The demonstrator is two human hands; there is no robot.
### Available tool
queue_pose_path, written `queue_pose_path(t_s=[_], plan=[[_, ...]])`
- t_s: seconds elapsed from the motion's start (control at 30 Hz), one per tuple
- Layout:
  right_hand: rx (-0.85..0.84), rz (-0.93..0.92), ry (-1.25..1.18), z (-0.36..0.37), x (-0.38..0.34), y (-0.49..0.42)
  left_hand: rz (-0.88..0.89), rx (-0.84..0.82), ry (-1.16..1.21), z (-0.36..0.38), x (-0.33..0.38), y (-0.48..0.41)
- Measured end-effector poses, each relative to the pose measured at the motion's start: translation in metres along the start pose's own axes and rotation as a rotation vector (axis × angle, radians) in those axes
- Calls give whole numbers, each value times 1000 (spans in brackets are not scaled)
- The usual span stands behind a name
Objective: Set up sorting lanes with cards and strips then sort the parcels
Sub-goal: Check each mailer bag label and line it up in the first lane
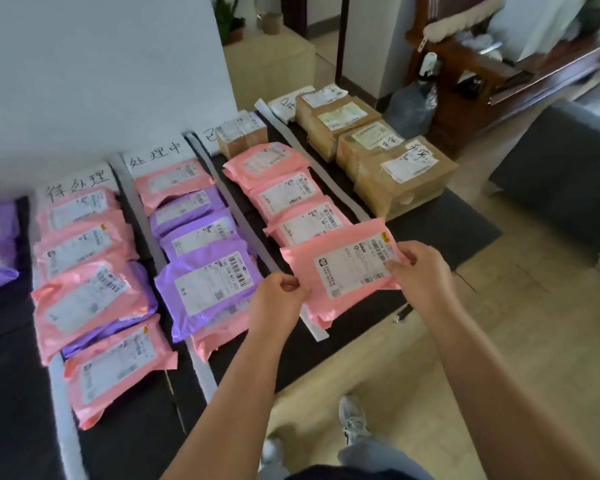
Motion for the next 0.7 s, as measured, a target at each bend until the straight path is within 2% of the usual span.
queue_pose_path(t_s=[0.17,0.37,0.57,0.7], plan=[[-132,-24,128,22,25,-51,-111,54,-36,38,-24,-11],[-259,-152,262,57,34,-72,-246,61,-156,61,-50,-14],[-321,-228,319,75,24,-81,-294,83,36,75,-54,-10],[-381,-236,408,85,26,-84,-286,0,64,86,-58,-3]])
Point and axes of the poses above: each hand's wrist, its own y-axis away from the middle knuckle, its own z-axis out of the palm, x = y × z, the point moved 9 cm from there along -y, towards the middle knuckle, and after that the axes turned 12 degrees about y, right-handed, at the moved point
